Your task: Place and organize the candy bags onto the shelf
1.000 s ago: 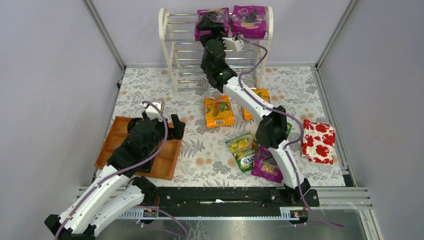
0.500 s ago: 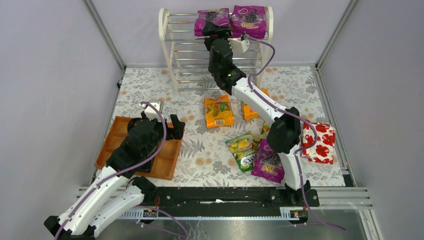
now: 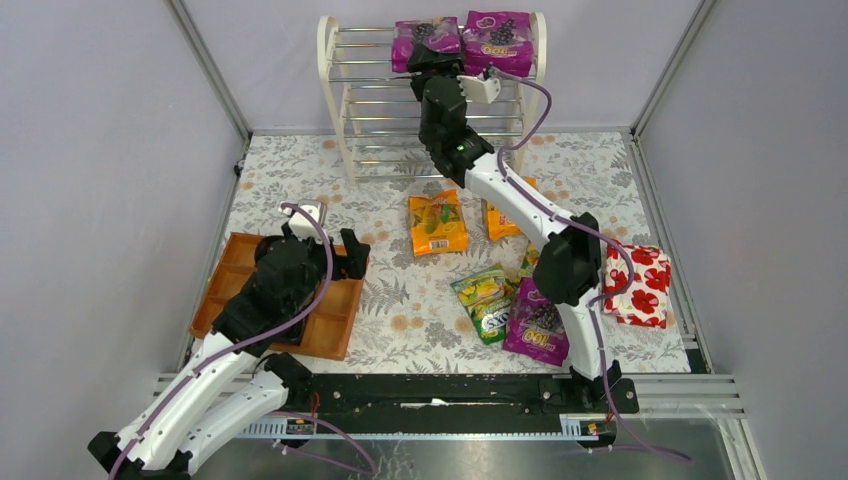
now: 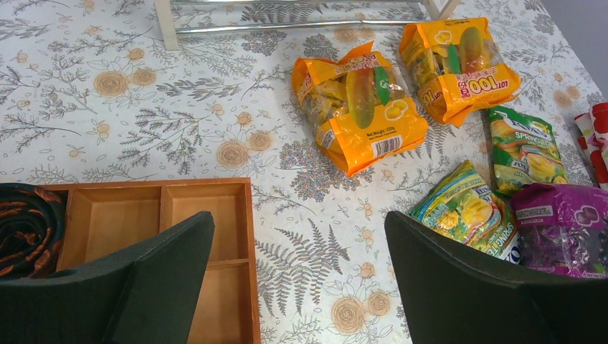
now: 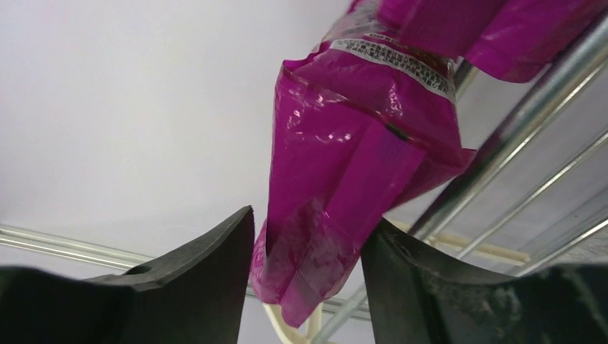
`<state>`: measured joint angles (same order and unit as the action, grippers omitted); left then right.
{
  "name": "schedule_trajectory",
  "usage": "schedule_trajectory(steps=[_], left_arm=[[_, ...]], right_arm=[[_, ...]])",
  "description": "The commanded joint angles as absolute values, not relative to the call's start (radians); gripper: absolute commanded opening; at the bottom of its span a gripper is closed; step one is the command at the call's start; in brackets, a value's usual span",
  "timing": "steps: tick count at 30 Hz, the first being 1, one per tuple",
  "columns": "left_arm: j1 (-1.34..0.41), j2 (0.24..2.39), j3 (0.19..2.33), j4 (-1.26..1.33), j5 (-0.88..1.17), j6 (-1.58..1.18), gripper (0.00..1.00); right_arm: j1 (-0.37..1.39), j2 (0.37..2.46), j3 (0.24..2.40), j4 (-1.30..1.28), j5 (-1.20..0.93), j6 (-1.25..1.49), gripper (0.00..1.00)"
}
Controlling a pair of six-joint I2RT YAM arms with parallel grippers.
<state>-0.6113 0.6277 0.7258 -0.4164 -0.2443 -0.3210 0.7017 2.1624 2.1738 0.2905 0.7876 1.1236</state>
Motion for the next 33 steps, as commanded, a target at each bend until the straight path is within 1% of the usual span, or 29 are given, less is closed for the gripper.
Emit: schedule_trajectory(steps=[1, 3, 10, 14, 19, 24, 29, 33], left_arm=[[-0.613, 0.612, 0.718, -0.373, -0.265, -0.313, 0.94], [-0.612, 0.613, 0.719, -0.373, -0.266, -0.313, 0.94], [-0.613, 0.612, 0.719, -0.375, -0.265, -0.314, 0.95], [-0.612, 0.615, 0.718, -0.373, -0.265, -0.314, 0.95], [-0.612, 0.618, 0.718, -0.374, -0.274, -0.314, 0.95], [-0.612, 0.645, 0.719, -0.370, -0.272, -0.316, 0.95], [-0.606, 0.684, 0.726, -0.370, -0.278, -0.321, 0.97], [-0.591, 0.715, 0.734, -0.372, -0.269, -0.336, 0.99]], right_arm=[[0.689, 2.100, 2.115, 0.316, 0.747, 1.116, 0.66], [0.689, 2.076, 2.077, 0.320, 0.720, 1.097, 0.72], [0.688, 1.934, 1.877, 0.361, 0.578, 0.976, 0.90], [0.686, 1.805, 1.699, 0.358, 0.488, 0.872, 0.99], [0.634, 1.601, 1.384, 0.418, 0.331, 0.606, 1.00], [0.511, 1.461, 1.196, 0.249, 0.198, 0.488, 1.00], [0.409, 1.404, 1.105, 0.093, 0.124, 0.437, 1.00], [0.396, 1.436, 1.154, -0.069, 0.043, 0.345, 1.00]])
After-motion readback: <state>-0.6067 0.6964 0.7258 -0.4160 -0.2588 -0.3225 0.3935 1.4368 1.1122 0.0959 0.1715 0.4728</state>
